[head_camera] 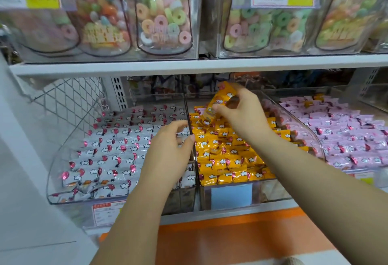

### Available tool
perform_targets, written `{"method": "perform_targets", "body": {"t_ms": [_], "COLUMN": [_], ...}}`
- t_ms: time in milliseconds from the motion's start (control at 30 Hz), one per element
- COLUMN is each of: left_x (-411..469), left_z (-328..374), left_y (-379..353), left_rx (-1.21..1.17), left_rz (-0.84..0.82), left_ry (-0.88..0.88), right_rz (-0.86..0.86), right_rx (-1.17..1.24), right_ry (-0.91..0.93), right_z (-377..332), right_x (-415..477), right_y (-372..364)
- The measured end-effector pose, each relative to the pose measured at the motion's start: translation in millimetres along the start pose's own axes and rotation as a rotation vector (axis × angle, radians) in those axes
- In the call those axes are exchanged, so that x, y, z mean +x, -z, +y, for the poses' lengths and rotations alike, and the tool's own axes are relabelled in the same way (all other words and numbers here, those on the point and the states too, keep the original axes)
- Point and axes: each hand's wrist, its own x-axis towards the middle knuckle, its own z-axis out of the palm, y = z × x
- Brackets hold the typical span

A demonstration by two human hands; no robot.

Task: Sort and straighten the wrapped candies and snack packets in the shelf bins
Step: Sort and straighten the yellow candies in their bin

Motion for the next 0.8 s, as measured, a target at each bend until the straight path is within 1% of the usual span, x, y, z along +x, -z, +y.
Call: {"method": "perform_targets", "body": {"t_ms": [67, 167, 267, 333, 433, 567, 733, 800], "left_x": [6, 12, 13, 13, 14, 14, 15, 14], "left_z": [0, 1, 0, -1, -1, -2, -1, -1], "left_y": [0, 0, -2, -3, -5, -6, -8, -8], "left_rx": [-0.006, 0.007, 0.018, 0.033, 0.045, 0.039, 0.054, 0.052], "left_rz": [-0.018, -0.038, -0.037, -0.03, -0.018, -0.011, -0.009, -0.004], "left_ry": [0.022, 0.023, 0.01, -0.003, -0.01, -0.01, -0.014, -0.013], "right_rz": [0.028, 0.063, 0.06, 0.03, -0.013, -0.085, -0.198, -0.207], "right_rx": [-0.013, 0.009, -0.089, -0.144, -0.154, -0.211, -0.299, -0.352], "right_ry": [0.019, -0.004, -0.006, -0.01, -0.034, -0.014, 0.052, 0.089], "right_z": [4, 13, 20, 23, 26, 35, 46, 48], "right_x": [9, 24, 39, 49, 62, 74, 83, 83], "right_y": [-15, -35, -49, -55, -60, -66, -80, -87]}}
